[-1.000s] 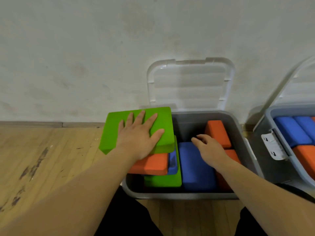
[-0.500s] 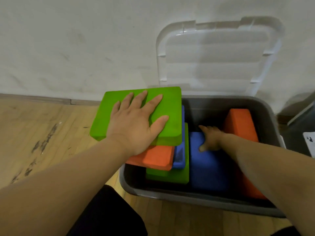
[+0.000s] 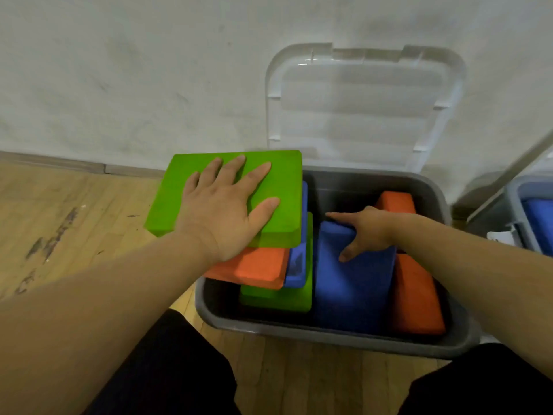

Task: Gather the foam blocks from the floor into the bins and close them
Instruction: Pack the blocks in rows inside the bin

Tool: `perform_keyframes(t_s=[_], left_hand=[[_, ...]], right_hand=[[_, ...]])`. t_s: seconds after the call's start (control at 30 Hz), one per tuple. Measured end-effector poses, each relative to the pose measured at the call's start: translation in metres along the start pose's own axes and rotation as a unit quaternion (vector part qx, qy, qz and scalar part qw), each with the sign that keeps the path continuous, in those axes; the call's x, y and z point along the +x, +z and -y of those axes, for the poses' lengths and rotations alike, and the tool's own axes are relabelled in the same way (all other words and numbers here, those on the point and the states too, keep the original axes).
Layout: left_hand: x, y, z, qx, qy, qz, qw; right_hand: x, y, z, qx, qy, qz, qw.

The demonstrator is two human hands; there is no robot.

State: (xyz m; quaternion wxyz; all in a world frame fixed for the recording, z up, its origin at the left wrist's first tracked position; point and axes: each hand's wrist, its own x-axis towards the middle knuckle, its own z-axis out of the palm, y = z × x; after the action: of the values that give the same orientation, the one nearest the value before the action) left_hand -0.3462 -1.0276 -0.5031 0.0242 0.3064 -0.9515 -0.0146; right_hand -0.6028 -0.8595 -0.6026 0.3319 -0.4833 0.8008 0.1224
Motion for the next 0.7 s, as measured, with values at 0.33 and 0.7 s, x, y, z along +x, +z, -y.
perform_keyframes(t_s=[0.33,0.7], left_hand=[[-0.004,-0.006,-0.022,0.021,0.011,0.019,1.000],[-0.010,-0.011,-0.023,0.017,0.013,0.021,1.000]], right_hand=[[-0.138,-0.032,-0.022,0.157,0.048,-0.228,0.960],[-0.111,-0.047,0.001,0.182,0.074,-0.308,0.931]])
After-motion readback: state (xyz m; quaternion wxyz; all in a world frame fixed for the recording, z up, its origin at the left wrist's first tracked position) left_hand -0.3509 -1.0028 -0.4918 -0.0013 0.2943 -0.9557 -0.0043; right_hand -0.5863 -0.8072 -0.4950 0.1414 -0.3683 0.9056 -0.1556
